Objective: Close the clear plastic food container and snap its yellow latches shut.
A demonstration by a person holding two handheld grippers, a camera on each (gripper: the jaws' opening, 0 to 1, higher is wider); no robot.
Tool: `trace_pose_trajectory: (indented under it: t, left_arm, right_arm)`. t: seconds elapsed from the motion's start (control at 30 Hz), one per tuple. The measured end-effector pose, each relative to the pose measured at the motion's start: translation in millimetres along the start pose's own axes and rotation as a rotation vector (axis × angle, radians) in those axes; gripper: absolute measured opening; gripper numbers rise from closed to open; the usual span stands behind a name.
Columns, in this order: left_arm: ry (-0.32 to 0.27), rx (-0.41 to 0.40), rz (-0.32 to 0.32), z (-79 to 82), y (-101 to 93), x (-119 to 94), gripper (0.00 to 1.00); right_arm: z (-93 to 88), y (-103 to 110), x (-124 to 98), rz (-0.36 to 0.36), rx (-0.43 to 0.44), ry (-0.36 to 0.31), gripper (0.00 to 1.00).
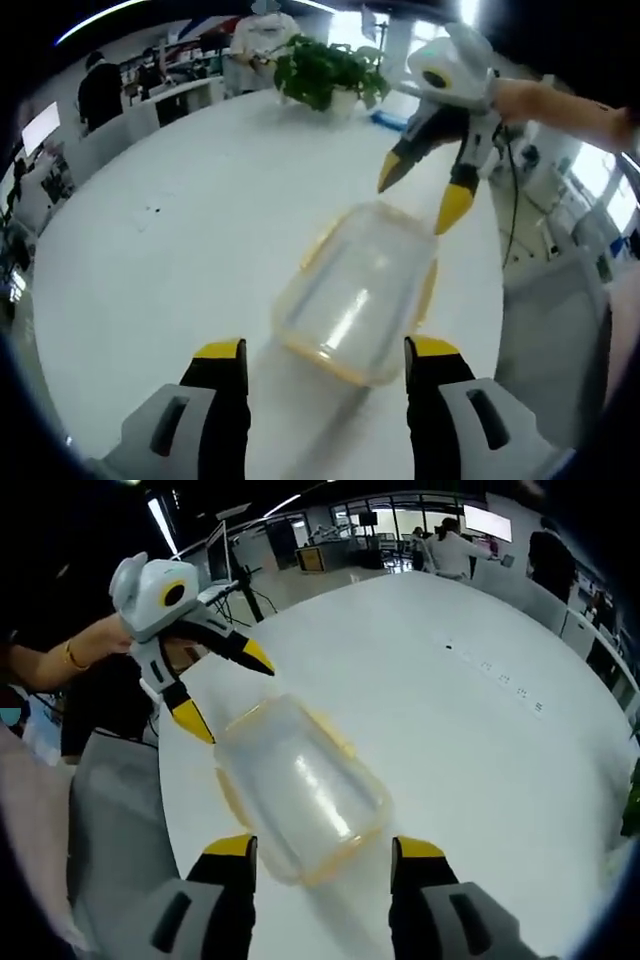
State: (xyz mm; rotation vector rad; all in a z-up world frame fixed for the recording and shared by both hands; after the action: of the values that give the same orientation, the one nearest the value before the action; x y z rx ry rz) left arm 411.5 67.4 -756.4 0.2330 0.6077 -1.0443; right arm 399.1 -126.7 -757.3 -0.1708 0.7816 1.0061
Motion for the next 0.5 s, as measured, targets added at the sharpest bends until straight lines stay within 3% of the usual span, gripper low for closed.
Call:
trace_pose_trajectory:
  t: [0.5]
  left_arm:
    - [-0.04, 0.001, 0.019, 10.1, -2.7, 5, 0.57]
  right_arm:
    - [13.2, 4, 4, 0.001, -0.024, -0.052, 0.48]
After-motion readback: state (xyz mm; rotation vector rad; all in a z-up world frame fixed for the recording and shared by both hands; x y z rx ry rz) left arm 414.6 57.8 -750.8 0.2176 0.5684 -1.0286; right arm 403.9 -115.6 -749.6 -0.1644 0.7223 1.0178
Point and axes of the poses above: the point that each gripper's makers call its tool centre point, and the gripper's own axes: x roughly forward along the fingers, y roughly to its left, z roughly out of its top, the point moved 5 cm from there along -x, roughly backward along the fingers, and after that the axes turned 14 degrees about -y, right-handed, at the moved point
